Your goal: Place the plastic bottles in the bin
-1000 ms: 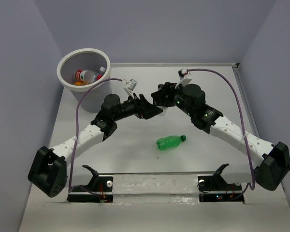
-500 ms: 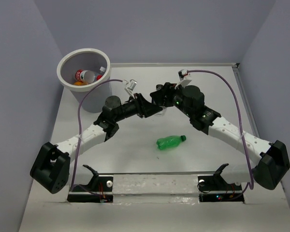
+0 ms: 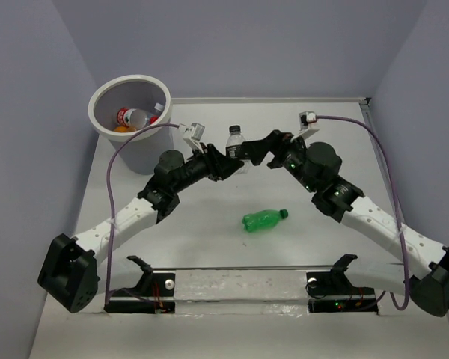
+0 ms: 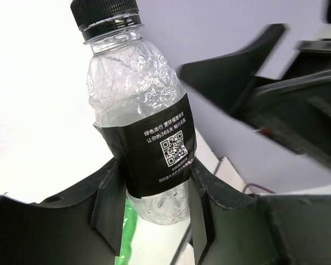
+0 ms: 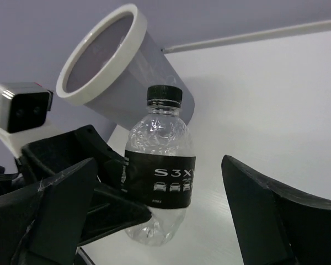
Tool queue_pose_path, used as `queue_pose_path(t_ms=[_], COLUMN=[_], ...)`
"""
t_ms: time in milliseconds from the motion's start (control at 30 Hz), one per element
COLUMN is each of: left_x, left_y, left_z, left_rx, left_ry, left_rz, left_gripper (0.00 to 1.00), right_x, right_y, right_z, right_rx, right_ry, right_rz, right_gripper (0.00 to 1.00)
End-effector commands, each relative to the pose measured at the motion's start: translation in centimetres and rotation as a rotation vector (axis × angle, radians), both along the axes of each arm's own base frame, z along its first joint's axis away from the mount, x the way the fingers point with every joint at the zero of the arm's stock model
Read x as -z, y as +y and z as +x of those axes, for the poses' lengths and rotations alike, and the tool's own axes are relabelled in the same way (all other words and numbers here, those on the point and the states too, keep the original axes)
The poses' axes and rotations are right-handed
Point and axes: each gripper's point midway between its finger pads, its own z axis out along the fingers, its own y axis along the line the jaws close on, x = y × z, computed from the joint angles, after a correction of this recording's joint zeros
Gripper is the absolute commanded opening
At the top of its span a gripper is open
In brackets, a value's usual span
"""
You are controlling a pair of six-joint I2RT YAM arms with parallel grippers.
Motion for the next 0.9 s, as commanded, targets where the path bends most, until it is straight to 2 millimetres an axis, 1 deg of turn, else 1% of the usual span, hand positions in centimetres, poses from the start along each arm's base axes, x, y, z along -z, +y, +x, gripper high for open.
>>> queue_pose_path(t_ms=[0,33,67,100,133,167,200,233,267,300,333,367,400,433,467,500,533,567,600,633,667,700,733,800,833,867], left_x=[-1.5,-1.3,-1.4,-2.0,-2.0,-4.1,-5.5,-8.1,-7.4,-11.0,-13.6,-12.9,-15.9,-16.5,-17.4,-18.7,-19.1,-19.5,-19.1,-18.6,-17.8,-17.7,-16.7,-15.5,-14.0,-13.4], left_y=[2.2,2.5,2.9,3.4,4.2,4.7,5.8,7.0,7.9,9.2,10.9,11.2,13.4,15.0,16.3,19.0,20.3,22.4,23.6,24.6,25.2,25.8,26.9,28.2,29.2,29.7], left_z=[2.1,2.3,2.7,3.0,3.5,3.9,4.6,5.2,5.7,6.4,7.0,7.2,7.9,8.6,9.0,9.9,10.4,10.9,11.7,12.1,12.9,12.9,13.7,14.5,15.0,15.4], left_rx=[-0.154,-0.169,-0.193,-0.215,-0.243,-0.268,-0.322,-0.375,-0.414,-0.488,-0.548,-0.56,-0.644,-0.707,-0.751,-0.848,-0.893,-0.952,-1.004,-1.034,-1.052,-1.065,-1.101,-1.141,-1.16,-1.167], left_ry=[-0.069,-0.061,-0.061,-0.072,-0.063,-0.096,-0.131,-0.16,-0.151,-0.204,-0.243,-0.232,-0.269,-0.272,-0.285,-0.294,-0.293,-0.295,-0.276,-0.255,-0.241,-0.24,-0.217,-0.194,-0.151,-0.135], left_rz=[0.059,0.068,0.074,0.075,0.094,0.083,0.097,0.103,0.14,0.12,0.132,0.164,0.147,0.17,0.176,0.18,0.192,0.216,0.241,0.266,0.296,0.309,0.338,0.382,0.422,0.439], left_gripper=[0.17,0.17,0.17,0.17,0.17,0.17,0.17,0.17,0.17,0.17,0.17,0.17,0.17,0.17,0.18,0.18,0.18,0.18,0.19,0.19,0.2,0.2,0.2,0.22,0.22,0.23], right_x=[-5.2,-6.2,-6.6,-6.8,-6.4,-6.7,-6.3,-4.9,-4.3,-3.4,-1.7,-1.4,-0.1,1.1,1.7,2.9,3.5,3.8,4.3,4.4,4.3,4.4,4.3,4.1,4.1,4.0], right_y=[-3.5,-4.7,-5.2,-5.5,-5.8,-6.3,-6.4,-6.3,-6.4,-6.1,-5.6,-5.4,-4.6,-4.1,-3.7,-3.3,-3.1,-2.8,-2.9,-2.9,-3.2,-3.4,-3.7,-4.0,-4.0,-4.1], right_z=[-1.2,-1.9,-2.2,-2.5,-2.9,-3.5,-3.7,-3.9,-4.0,-4.0,-4.2,-4.1,-4.5,-4.5,-4.7,-4.9,-5.1,-5.3,-5.4,-5.4,-5.4,-5.4,-5.5,-5.5,-5.6,-5.6], right_rx=[0.105,0.13,0.135,0.136,0.136,0.134,0.132,0.116,0.115,0.097,0.067,0.067,0.015,-0.009,-0.024,-0.053,-0.068,-0.083,-0.085,-0.085,-0.074,-0.068,-0.062,-0.05,-0.05,-0.047], right_ry=[-0.142,-0.168,-0.181,-0.187,-0.183,-0.193,-0.189,-0.175,-0.171,-0.156,-0.125,-0.116,-0.095,-0.071,-0.05,-0.026,-0.012,-0.005,0.004,0.003,-0.004,-0.007,-0.011,-0.019,-0.02,-0.022], right_rz=[0.054,0.063,0.064,0.062,0.049,0.055,0.051,0.024,0.014,-0.002,-0.025,-0.029,-0.048,-0.061,-0.057,-0.068,-0.073,-0.072,-0.079,-0.078,-0.079,-0.084,-0.084,-0.091,-0.093,-0.094], right_gripper=[1.0,1.0,1.0,1.0,1.0,1.0,1.0,1.0,1.0,1.0,1.0,1.0,1.0,1.0,1.0,1.0,1.0,1.0,1.0,1.0,1.0,1.0,1.0,1.0,1.0,1.0])
